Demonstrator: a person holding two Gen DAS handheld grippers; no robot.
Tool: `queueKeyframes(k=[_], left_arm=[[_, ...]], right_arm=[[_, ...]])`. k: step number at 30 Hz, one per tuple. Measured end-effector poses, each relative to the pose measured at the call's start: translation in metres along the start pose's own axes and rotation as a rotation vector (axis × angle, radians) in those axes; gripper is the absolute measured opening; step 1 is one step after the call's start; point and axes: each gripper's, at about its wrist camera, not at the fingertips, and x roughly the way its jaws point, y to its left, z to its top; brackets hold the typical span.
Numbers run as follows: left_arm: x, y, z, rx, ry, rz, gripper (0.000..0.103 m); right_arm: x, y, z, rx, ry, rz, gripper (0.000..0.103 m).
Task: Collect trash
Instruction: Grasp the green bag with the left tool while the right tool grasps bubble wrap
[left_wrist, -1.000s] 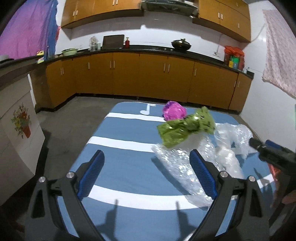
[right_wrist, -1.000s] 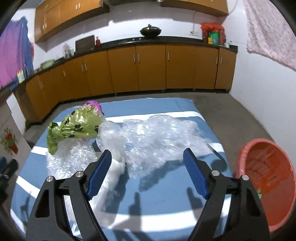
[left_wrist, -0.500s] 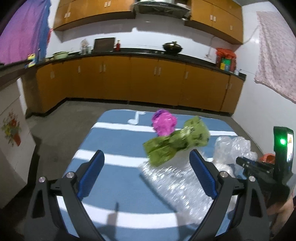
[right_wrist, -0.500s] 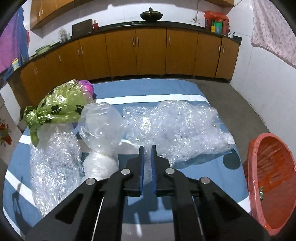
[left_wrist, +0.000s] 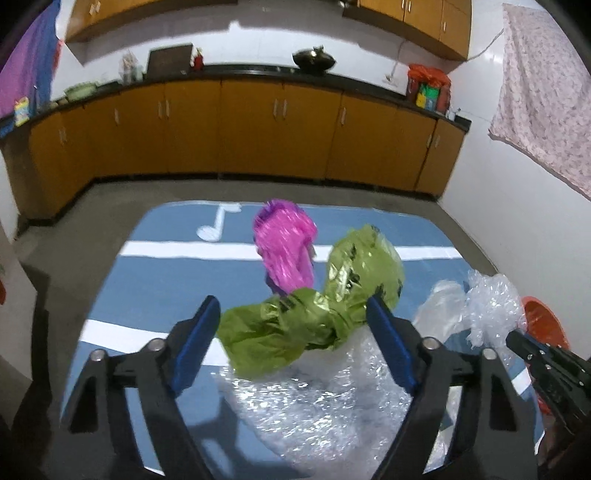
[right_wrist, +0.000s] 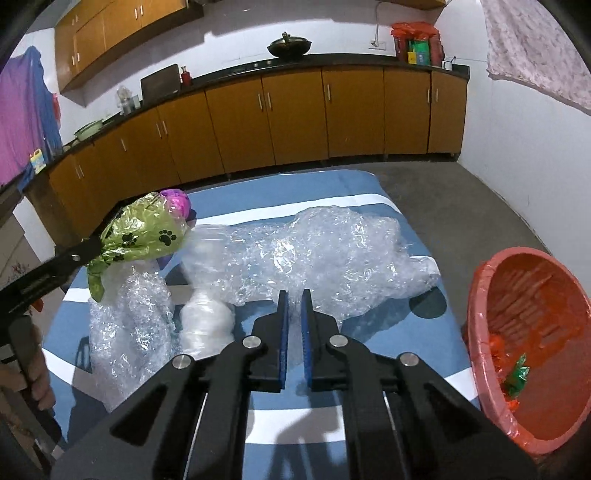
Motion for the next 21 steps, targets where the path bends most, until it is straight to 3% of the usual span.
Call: queueKeyframes(k=[5, 15, 21], left_arm=[[0.015, -0.003, -0.007, -0.009, 0.045, -0.026, 0.064], [0.003, -0.009, -0.012, 0.023, 0.011, -0.032, 0.031], [-0.014, -0.007, -0.010, 0.011, -0.020, -0.036, 0.030]], right_arm=[[0.000, -0.002, -0.002, 0.001, 0.006, 0.005, 0.007], [-0.007, -0.005, -0.001, 0.006, -0.010, 0.008, 0.007], [-0.021, -0.008, 0.000, 0.014, -0.039, 0.010, 0.007]])
